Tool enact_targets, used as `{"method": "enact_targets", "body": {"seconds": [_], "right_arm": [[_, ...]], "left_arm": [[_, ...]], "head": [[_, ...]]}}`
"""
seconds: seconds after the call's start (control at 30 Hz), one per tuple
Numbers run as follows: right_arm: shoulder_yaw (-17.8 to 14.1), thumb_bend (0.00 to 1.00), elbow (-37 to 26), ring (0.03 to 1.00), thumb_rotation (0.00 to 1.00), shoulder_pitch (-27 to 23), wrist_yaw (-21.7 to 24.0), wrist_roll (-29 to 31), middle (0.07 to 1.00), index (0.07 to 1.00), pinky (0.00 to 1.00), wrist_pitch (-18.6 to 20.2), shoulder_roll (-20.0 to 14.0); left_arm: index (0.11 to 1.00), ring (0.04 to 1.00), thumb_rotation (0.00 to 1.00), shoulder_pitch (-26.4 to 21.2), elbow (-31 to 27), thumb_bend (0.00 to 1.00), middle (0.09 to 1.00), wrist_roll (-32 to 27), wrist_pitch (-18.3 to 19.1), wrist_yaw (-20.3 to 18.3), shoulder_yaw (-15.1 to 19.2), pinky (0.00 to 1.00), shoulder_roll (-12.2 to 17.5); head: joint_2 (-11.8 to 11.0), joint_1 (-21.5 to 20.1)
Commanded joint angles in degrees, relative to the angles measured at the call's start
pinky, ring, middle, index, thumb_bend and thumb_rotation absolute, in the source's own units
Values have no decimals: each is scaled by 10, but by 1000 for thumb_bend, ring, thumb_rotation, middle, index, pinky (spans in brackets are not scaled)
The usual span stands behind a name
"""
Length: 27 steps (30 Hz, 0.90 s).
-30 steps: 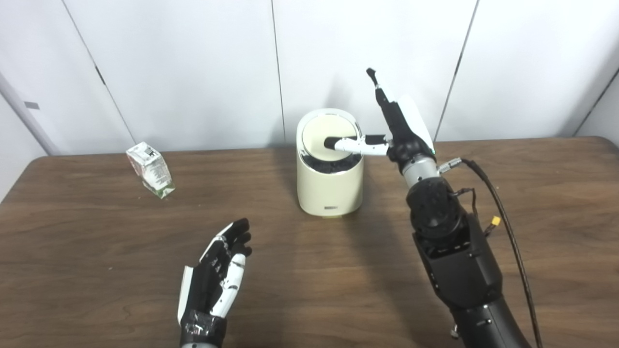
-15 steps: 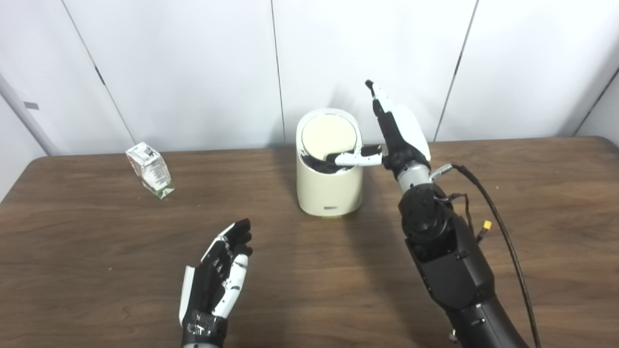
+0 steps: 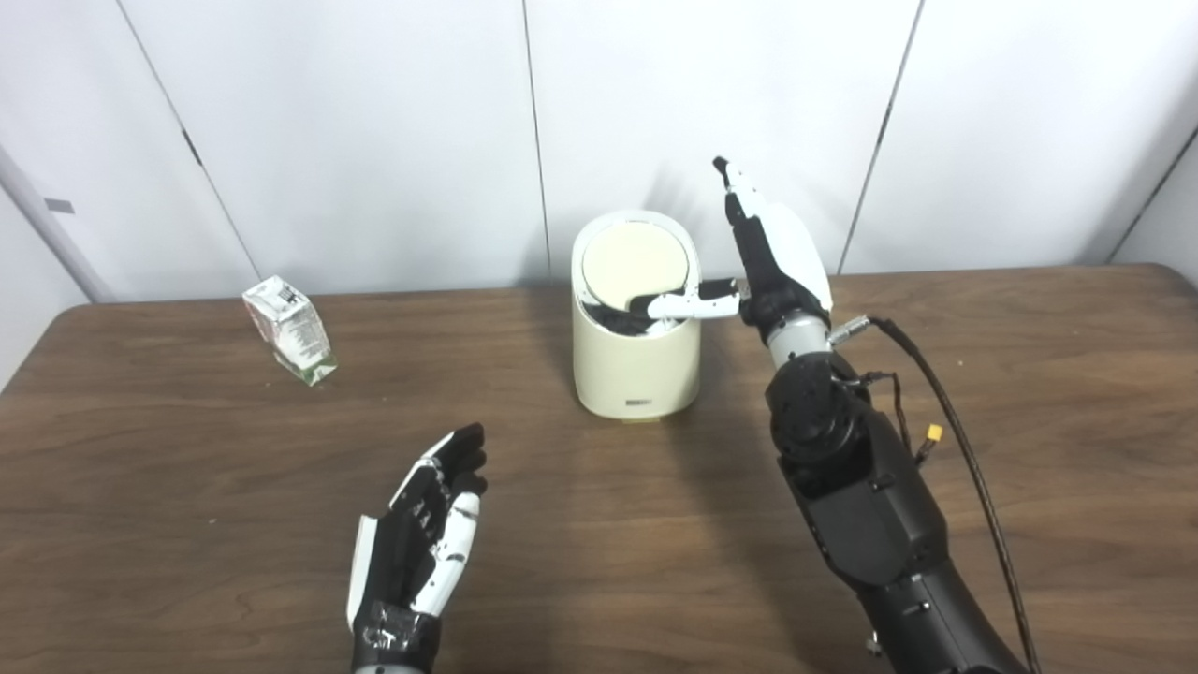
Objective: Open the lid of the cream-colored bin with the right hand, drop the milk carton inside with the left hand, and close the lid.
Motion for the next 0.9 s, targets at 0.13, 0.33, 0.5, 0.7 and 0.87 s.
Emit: {"method": "enact_targets", "body": {"seconds": [0.13, 0.33, 0.5, 0.7, 0.87], "right_arm": [[10, 782, 4, 1000, 344, -23, 4, -14, 1000, 1000, 991, 15, -6], [17, 796, 4, 1000, 385, -25, 11, -16, 1000, 1000, 991, 31, -6], [23, 820, 8, 1000, 409, -25, 8, -21, 1000, 1000, 985, 35, -6], [24, 824, 9, 1000, 394, -24, 7, -20, 1000, 1000, 990, 37, -6], [25, 827, 15, 1000, 396, -26, 10, -25, 1000, 1000, 989, 42, -7]], "left_arm": [[838, 846, 470, 9, -7, 165, 856, -8, -34, 2, -4, 805, -8], [843, 847, 497, 9, -6, 166, 858, -4, -33, 3, -7, 801, -7], [839, 841, 501, 10, -7, 175, 852, -4, -33, 5, -7, 795, -9], [837, 844, 489, 11, -8, 167, 854, 5, -40, 6, -10, 792, -8], [835, 844, 491, 13, -11, 164, 852, 4, -35, 7, -12, 803, -11]], "head": [[1, 0], [1, 1], [1, 1], [2, 2], [5, 3]]}}
